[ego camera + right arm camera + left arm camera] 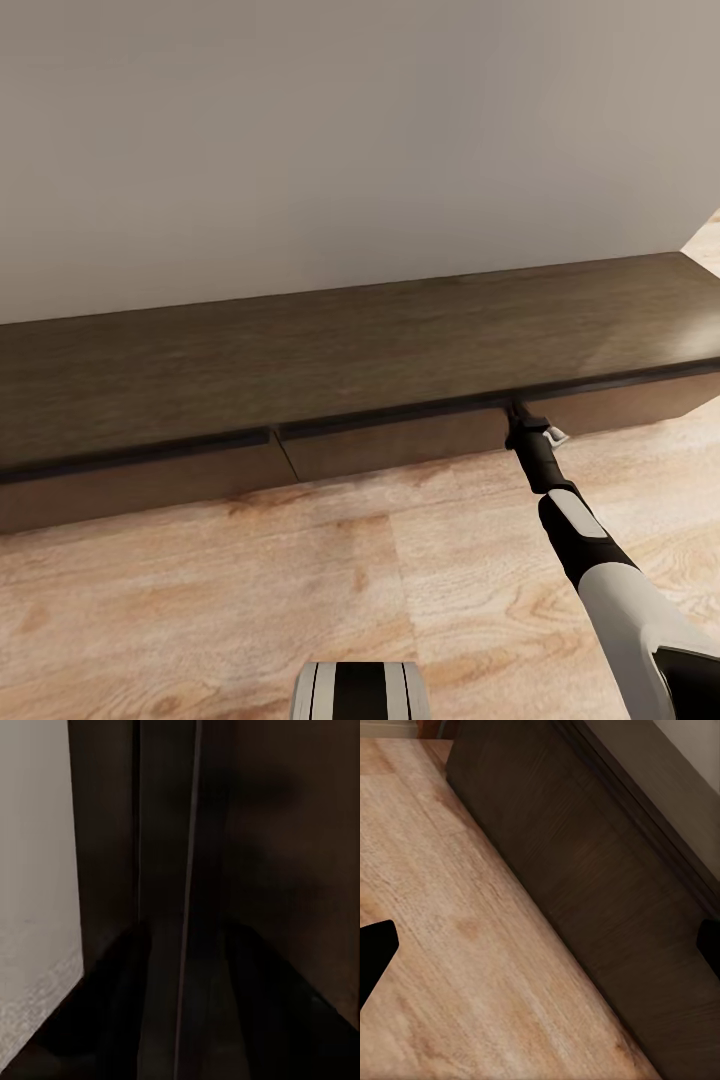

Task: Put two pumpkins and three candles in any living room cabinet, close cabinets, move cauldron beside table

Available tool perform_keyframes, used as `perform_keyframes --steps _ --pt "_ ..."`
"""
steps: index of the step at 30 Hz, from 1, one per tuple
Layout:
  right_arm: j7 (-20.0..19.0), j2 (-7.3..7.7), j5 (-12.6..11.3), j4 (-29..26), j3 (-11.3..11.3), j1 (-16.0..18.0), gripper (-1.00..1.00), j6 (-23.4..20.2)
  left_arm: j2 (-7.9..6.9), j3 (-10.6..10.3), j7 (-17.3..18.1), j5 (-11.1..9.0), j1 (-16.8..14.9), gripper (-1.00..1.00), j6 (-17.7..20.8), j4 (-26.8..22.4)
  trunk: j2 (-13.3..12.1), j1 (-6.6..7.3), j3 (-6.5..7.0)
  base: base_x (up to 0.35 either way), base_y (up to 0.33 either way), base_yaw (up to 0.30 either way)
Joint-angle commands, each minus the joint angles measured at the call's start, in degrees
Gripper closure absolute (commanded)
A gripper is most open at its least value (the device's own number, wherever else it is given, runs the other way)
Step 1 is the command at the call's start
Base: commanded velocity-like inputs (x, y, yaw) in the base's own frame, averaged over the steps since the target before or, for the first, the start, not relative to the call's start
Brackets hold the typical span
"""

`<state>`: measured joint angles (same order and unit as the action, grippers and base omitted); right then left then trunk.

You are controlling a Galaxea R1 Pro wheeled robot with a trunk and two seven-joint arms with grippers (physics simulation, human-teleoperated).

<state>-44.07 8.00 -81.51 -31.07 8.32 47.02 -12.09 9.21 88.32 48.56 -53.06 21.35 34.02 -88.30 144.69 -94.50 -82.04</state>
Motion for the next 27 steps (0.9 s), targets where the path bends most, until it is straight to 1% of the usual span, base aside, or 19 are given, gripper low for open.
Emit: perform_keyframes --steps 1,27 --pt "-0.1 0.00 -0.6 0.0 0.0 0.0 1.00 -0.6 0.01 0.0 0.0 -0.4 0.0 -1.00 0.4 0.0 0.0 0.01 -0.03 0.002 0.000 0.000" --pt "-0.1 0.00 -0.6 0.0 0.0 0.0 1.00 -0.6 0.06 0.0 0.0 -0.4 0.0 -1.00 0.3 0.0 0.0 0.01 -0.03 0.000 0.000 0.000"
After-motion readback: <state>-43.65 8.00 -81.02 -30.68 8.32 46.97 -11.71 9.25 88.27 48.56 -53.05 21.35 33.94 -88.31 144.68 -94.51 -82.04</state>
